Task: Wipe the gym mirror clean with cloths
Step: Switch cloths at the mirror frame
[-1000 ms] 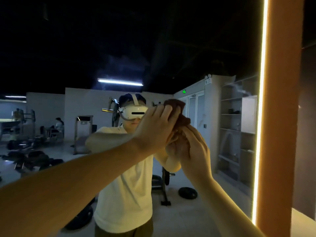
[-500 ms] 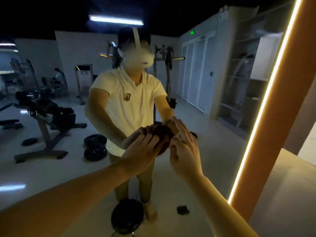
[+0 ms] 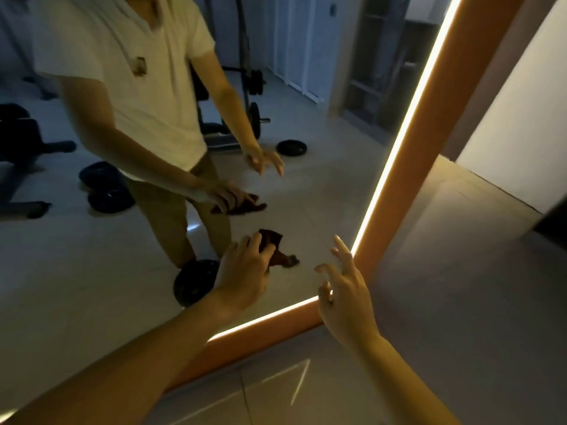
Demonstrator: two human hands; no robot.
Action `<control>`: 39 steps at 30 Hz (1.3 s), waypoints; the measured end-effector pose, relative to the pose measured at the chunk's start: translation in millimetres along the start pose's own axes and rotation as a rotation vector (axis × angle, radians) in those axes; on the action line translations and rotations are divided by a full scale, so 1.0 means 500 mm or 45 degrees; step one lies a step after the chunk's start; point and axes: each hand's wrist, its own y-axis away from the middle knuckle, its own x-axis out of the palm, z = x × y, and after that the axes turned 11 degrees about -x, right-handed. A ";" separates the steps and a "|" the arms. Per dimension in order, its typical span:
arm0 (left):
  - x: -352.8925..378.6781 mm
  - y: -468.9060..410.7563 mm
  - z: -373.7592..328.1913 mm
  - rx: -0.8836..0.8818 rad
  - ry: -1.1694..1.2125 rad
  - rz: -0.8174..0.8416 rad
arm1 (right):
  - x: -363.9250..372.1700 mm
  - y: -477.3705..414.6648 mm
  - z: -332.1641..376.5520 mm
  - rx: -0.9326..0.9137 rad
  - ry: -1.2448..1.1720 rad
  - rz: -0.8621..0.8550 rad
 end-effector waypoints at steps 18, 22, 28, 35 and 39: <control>0.707 0.410 -0.568 -1.257 1.300 1.417 | 0.240 0.841 -0.618 1.291 -0.171 0.397; 0.937 0.500 -0.644 -1.375 1.207 1.478 | 0.382 1.032 -0.773 1.385 -0.146 0.656; 1.227 0.612 -0.681 -1.298 1.152 1.557 | 0.619 1.237 -1.000 1.257 -0.104 1.110; 1.368 0.687 -0.685 -1.312 1.157 1.557 | 0.800 1.322 -1.138 1.465 0.069 1.015; 1.362 0.696 -0.682 -1.409 1.215 1.481 | 0.812 1.318 -1.120 1.703 -0.022 0.910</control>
